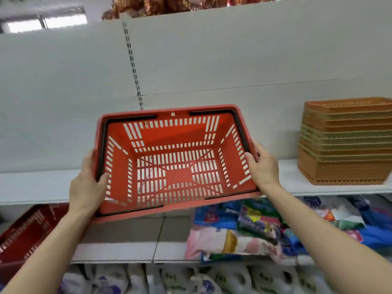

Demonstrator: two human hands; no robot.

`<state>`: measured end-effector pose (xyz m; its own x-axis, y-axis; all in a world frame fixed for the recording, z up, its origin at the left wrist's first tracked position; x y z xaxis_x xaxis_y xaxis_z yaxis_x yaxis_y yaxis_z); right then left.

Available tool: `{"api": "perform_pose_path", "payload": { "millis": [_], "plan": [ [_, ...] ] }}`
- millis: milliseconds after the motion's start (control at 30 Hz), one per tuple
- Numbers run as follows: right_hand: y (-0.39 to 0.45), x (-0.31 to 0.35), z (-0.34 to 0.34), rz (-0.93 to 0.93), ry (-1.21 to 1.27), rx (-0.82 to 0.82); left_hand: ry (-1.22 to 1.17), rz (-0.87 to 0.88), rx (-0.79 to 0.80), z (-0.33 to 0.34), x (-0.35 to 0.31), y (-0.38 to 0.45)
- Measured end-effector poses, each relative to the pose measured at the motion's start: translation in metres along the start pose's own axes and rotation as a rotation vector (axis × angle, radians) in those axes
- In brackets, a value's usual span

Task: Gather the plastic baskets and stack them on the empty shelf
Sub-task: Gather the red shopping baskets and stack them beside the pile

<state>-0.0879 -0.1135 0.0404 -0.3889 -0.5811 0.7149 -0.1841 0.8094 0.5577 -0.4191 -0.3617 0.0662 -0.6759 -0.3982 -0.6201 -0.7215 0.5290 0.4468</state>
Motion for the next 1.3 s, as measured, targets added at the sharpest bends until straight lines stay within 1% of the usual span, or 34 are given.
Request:
{"api": "perform_pose_path", "payload": {
  "millis": [200, 300, 400, 567, 733, 833, 967, 1100, 1167, 1233, 1300],
  "plan": [
    [0.074, -0.075, -0.061, 0.214, -0.178, 0.048, -0.051, 0.028, 0.237, 0.111, -0.080, 0.050],
    [0.105, -0.097, -0.080, 0.264, -0.260, 0.083, 0.002, 0.039, 0.279, 0.147, -0.112, 0.074],
    [0.130, -0.112, -0.088, 0.305, -0.306, 0.121, 0.069, 0.042, 0.315, 0.174, -0.129, 0.098],
    [0.155, -0.133, -0.089, 0.387, -0.396, 0.154, 0.145, 0.032, 0.383, 0.208, -0.139, 0.123],
    [0.176, -0.137, -0.085, 0.428, -0.490, 0.183, 0.221, 0.011, 0.426, 0.222, -0.144, 0.143],
    [0.188, -0.143, -0.081, 0.445, -0.521, 0.205, 0.170, -0.009, 0.435, 0.228, -0.151, 0.151],
    [0.200, -0.151, -0.079, 0.458, -0.566, 0.209, 0.123, 0.009, 0.440, 0.245, -0.157, 0.159],
    [0.202, -0.146, -0.079, 0.423, -0.732, 0.243, 0.121, -0.008, 0.462, 0.245, -0.156, 0.163],
    [0.198, -0.137, -0.079, 0.347, -0.819, 0.215, 0.166, -0.001, 0.442, 0.238, -0.152, 0.162],
    [0.190, -0.122, -0.075, 0.208, -0.862, 0.143, 0.256, 0.060, 0.357, 0.228, -0.150, 0.157],
    [0.181, -0.105, -0.067, 0.034, -0.843, 0.063, 0.338, 0.186, 0.209, 0.213, -0.149, 0.144]
  ]
}}
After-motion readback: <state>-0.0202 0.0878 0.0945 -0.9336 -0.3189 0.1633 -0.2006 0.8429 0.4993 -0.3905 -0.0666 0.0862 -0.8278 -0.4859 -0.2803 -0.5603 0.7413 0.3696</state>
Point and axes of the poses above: each hand's wrist, its own y-axis towards the middle knuckle, its own z-axis out of the palm, x = y × z, the point moved 1 cm from there along y, towards the middle knuckle, and after that the axes turned 4 degrees about x, right-handed, at the moved point
